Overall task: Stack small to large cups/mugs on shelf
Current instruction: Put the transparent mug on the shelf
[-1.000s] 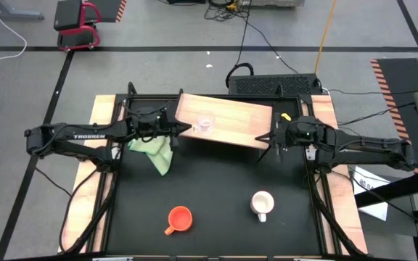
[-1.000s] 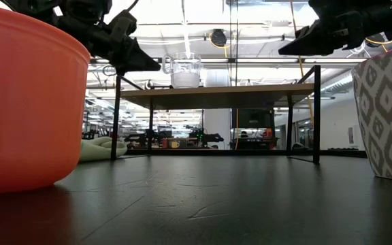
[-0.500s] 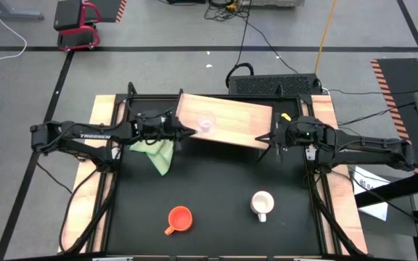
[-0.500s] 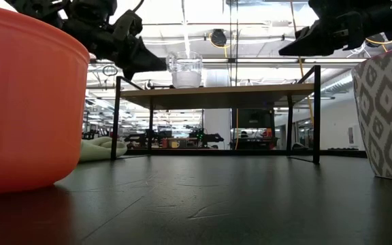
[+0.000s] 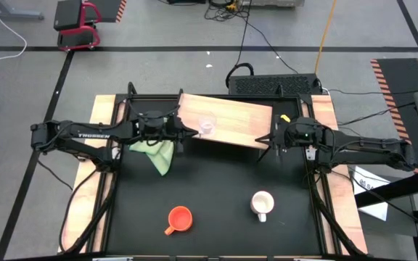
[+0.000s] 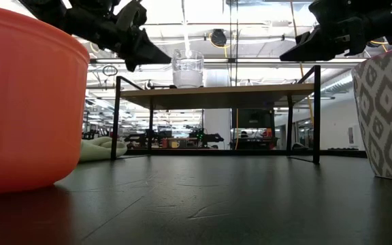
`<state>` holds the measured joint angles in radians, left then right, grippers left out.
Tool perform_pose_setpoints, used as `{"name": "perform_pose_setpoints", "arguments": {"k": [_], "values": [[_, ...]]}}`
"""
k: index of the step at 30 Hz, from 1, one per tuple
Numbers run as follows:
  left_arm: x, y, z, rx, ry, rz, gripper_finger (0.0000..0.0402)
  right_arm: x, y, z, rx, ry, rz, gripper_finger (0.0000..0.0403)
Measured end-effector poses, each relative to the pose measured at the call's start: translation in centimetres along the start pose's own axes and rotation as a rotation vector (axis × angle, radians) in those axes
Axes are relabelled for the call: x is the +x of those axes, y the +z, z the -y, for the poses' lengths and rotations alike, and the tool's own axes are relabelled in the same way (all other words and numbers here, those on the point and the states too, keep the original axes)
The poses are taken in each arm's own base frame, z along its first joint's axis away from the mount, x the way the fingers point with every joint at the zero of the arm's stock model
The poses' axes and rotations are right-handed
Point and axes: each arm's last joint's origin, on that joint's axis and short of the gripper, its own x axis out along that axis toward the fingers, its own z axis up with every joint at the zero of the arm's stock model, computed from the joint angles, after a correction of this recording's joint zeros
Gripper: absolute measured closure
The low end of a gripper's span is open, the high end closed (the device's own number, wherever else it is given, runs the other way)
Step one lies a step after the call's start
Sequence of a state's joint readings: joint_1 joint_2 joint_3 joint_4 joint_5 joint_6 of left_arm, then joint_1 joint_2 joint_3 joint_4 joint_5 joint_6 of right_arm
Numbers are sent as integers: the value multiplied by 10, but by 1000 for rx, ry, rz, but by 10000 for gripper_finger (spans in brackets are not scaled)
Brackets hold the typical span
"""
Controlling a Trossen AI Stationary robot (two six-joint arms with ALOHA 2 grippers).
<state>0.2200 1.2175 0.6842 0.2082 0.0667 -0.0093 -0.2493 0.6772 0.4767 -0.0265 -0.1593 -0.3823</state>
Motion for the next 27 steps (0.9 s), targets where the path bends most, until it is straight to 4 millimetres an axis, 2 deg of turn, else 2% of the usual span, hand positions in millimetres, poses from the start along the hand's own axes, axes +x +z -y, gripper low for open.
{"name": "perform_pose_setpoints", "arguments": {"k": [9,13,18,22,27], "values": [[-10,-4,-3,84,48,-130,401,0,0,0,1,2,-5,403],[-16,17,-6,110,63,-206,397,0,-1,0,0,3,-6,403],[-29,54,-3,181,45,-244,376,0,-1,0,1,4,-7,403],[-41,79,0,292,7,-266,366,0,-1,0,1,4,-7,403],[-46,105,2,408,-43,-290,383,0,-1,0,-2,4,-7,403]]}}
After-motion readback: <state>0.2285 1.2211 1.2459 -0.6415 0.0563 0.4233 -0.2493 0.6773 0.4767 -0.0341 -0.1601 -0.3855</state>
